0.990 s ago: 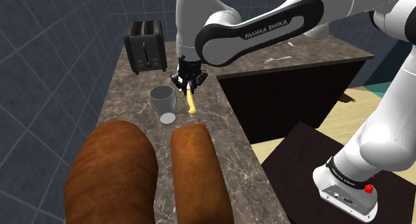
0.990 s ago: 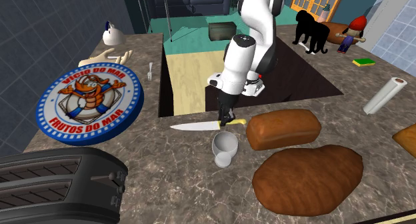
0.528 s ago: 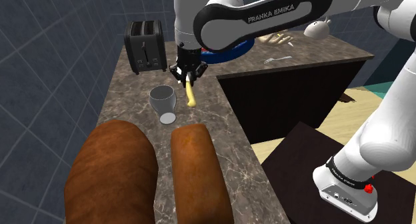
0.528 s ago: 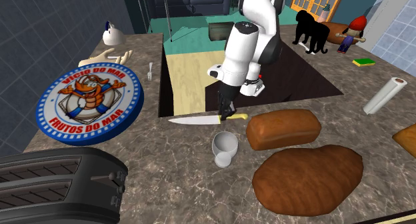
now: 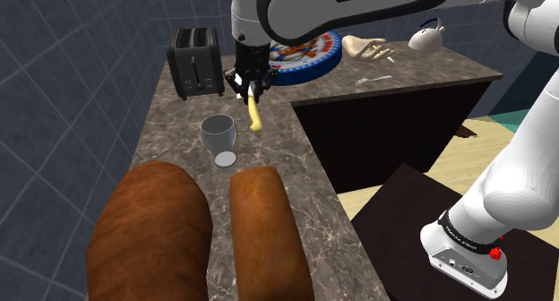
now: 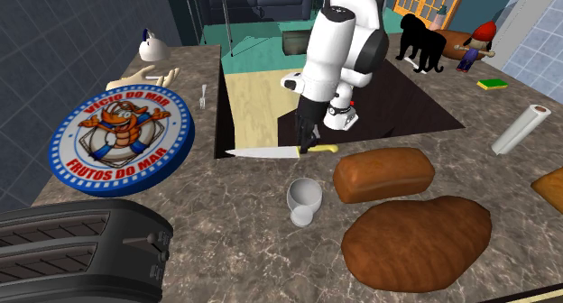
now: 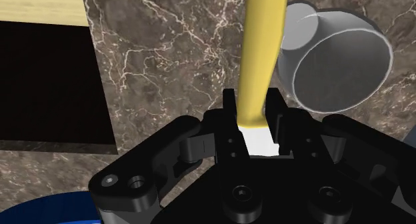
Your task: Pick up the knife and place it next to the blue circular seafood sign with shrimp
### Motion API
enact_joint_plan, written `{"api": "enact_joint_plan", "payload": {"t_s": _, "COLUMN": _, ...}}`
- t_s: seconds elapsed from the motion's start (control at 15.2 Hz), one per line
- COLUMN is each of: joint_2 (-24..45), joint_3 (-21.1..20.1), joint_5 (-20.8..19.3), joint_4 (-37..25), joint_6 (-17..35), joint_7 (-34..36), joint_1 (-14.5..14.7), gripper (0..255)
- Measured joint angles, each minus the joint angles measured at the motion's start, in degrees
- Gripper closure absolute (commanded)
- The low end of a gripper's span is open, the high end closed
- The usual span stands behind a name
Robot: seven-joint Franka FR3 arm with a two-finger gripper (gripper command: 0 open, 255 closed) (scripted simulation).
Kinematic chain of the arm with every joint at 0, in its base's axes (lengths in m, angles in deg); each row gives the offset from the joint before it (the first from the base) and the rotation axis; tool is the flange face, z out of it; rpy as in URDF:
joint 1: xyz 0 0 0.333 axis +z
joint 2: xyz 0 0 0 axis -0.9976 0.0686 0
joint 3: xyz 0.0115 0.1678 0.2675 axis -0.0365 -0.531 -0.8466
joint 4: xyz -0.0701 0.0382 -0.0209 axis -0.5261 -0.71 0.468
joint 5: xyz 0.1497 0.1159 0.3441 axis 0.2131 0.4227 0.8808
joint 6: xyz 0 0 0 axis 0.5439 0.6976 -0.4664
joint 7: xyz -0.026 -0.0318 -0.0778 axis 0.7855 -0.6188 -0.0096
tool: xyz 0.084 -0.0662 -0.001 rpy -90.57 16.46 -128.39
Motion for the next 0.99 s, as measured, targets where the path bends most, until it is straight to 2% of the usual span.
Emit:
{"api": "enact_joint_plan", "payload": {"t_s": 0.46, "joint_2": 0.5, "joint_3": 0.1, "joint_5": 0.0, "joint_4": -5.2, "joint_6": -4.7, "joint_7": -1.0, "joint_1": 0.0, "gripper": 255}}
{"api": "enact_joint_plan", "payload": {"t_s": 0.99, "joint_2": 3.7, "joint_3": 3.6, "joint_5": 0.6, "joint_4": -9.1, "joint_6": -4.6, "joint_7": -10.0, "joint_1": -5.1, "gripper": 255}}
